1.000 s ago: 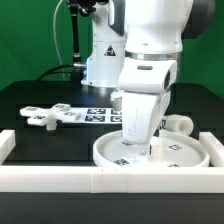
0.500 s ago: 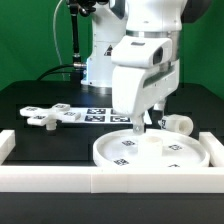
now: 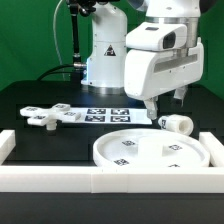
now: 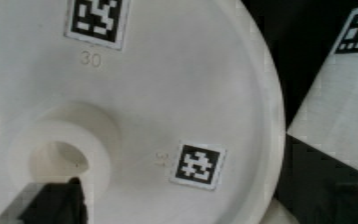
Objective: Assemble round table
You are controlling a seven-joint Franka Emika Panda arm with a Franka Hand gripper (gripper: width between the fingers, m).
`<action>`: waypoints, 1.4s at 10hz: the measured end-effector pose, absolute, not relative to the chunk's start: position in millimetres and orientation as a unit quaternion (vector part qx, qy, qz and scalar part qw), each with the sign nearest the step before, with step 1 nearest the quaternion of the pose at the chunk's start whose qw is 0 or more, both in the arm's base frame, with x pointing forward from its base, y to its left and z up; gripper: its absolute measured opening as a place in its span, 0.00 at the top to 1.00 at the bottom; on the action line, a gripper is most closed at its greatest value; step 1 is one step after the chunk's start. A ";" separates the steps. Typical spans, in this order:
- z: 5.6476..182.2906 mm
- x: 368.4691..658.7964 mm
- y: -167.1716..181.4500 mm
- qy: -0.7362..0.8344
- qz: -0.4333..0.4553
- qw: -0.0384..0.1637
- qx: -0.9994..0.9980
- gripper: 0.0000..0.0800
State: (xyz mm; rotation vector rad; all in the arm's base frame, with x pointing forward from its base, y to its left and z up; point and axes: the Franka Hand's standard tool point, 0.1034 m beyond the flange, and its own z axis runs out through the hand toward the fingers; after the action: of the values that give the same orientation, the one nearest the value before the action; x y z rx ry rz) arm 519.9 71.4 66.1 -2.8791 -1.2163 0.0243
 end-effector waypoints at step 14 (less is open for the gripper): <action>56.5 486.8 108.0 -0.080 0.174 -0.009 -0.981 0.19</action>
Offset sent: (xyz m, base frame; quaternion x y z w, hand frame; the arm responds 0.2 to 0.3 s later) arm -0.0196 -0.0064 -0.0021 0.0029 -0.0247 0.3556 0.9343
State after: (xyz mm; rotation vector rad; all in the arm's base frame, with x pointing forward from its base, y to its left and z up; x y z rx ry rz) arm 486.8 108.0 56.5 -3.1014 -0.2535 0.5506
